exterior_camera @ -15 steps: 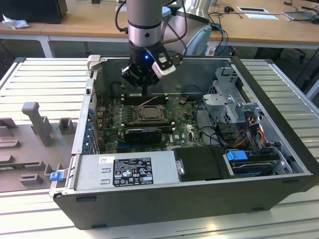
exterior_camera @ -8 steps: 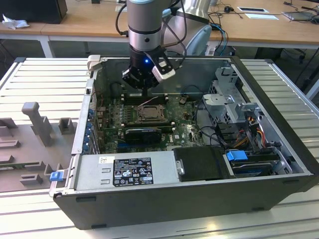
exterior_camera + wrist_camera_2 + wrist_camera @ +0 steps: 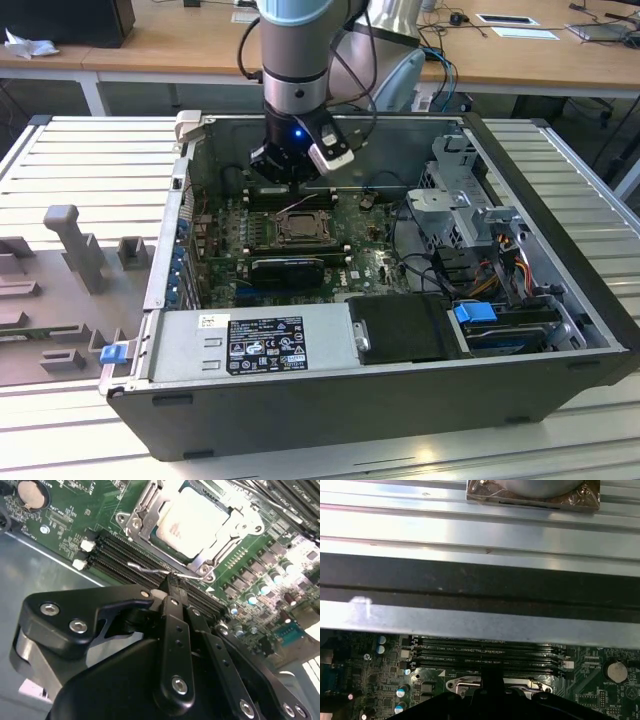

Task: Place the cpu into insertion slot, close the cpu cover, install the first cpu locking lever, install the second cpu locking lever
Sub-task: 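Install the first cpu locking lever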

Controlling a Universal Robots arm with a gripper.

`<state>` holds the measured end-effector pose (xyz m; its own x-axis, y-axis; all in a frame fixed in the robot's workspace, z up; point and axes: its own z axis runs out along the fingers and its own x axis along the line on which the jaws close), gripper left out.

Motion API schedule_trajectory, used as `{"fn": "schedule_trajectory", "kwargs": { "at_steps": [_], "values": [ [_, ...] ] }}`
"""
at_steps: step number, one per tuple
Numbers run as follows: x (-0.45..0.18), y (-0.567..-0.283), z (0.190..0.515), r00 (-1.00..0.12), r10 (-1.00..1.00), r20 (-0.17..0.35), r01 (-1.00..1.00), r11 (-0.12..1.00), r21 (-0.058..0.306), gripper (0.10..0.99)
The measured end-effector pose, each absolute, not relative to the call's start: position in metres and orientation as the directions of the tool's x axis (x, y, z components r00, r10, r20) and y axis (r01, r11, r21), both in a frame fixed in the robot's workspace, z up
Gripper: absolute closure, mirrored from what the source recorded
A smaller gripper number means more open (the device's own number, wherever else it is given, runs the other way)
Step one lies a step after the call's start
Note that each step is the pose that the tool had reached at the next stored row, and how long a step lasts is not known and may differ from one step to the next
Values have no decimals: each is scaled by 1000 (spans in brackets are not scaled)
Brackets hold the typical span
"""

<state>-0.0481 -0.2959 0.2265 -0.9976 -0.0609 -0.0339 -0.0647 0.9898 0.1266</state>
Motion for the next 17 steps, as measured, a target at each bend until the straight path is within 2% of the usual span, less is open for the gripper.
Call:
{"fn": "schedule_trajectory", "kwargs": {
  "at_steps": [17],
  "values": [
    [-27, -292, 213, -998, -57, -34, -61, 990, 126, 980]
  ]
}}
